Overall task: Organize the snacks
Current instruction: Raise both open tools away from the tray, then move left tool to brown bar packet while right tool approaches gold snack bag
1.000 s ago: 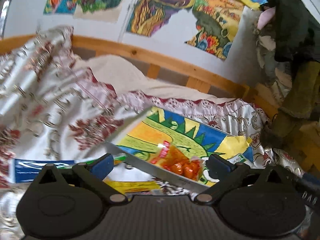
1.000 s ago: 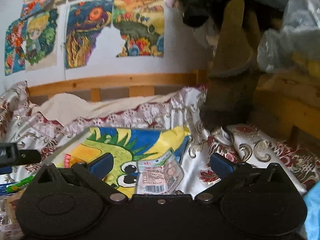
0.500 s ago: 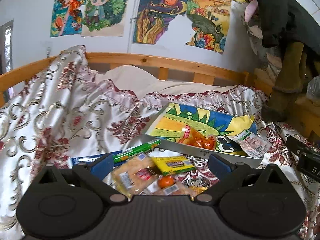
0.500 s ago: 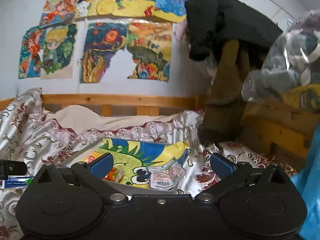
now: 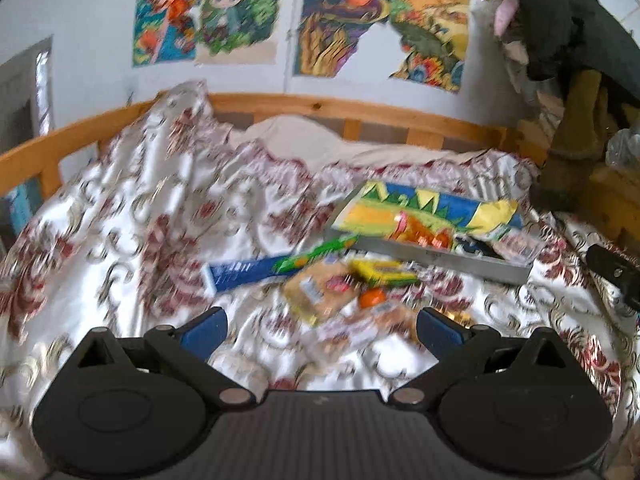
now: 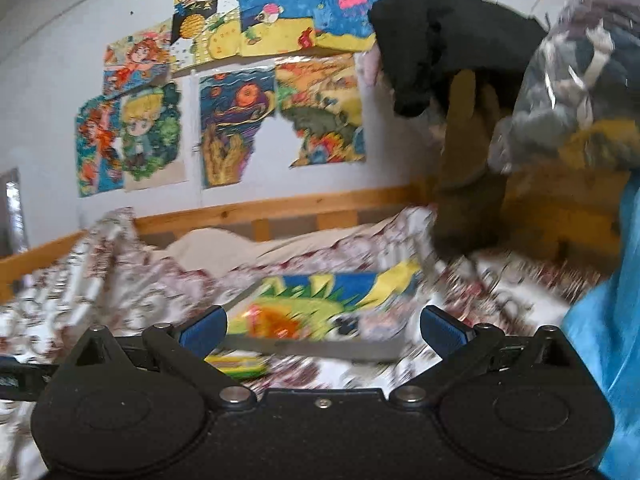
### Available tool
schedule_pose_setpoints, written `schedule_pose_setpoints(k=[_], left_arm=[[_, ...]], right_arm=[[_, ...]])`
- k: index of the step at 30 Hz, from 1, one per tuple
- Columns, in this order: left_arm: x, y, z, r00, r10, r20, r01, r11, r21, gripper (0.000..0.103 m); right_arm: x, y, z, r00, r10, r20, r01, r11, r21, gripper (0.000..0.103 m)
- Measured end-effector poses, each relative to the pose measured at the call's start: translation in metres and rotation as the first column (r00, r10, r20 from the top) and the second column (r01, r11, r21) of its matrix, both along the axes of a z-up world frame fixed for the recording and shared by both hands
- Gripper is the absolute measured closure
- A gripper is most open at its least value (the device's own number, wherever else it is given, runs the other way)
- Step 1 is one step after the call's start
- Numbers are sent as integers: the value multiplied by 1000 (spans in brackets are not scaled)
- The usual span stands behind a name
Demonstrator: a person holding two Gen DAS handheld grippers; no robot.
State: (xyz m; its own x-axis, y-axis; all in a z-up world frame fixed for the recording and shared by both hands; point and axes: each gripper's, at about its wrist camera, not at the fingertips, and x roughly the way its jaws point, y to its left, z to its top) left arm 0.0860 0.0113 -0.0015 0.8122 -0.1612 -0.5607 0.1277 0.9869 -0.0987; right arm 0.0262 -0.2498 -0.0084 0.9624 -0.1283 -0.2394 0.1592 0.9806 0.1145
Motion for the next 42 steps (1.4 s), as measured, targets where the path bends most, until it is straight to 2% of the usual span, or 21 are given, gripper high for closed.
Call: schedule_pose_setpoints(k=[2,9,14,20,23,29,36,42], left_arm=[[-4,7,-1,999,18,-35,-19,1000,-7,0],[-23,21,-2,998,16,-68,-19,999,-35,1],[-33,18,-5,997,2,-72,-3,1000,-13,0],[-36,17,-6,996,-4,-89,4,1000,0,1],[-35,19,-7,994,-2,-109,-1,1000,-22,1],[-28,22,-11,988,8,-154,-12,1000,-27,1],[-14,11,-15,979,-32,-203,37,999,23,1],[6,5,-19,969,-39,-242,59,995,75,0]], right_arm=[[-8,7,2,1000,10,10,-9,1000,-20,1],[-25,23,-4,998,54,-28,-56,997,-49,1],[-33,39,-8,995,79,-58,-85,991,-107,1],[-34,48,-16,986,93,-135,-110,986,-128,1],[-31,49,-20,977,83,-196,-107,988,-115,1],[-25,46,-25,964,72,-256,-95,992,-78,1],[-15,42,-27,947,83,-310,-99,994,-36,1],[-1,37,-29,913,140,-383,-143,990,21,1]])
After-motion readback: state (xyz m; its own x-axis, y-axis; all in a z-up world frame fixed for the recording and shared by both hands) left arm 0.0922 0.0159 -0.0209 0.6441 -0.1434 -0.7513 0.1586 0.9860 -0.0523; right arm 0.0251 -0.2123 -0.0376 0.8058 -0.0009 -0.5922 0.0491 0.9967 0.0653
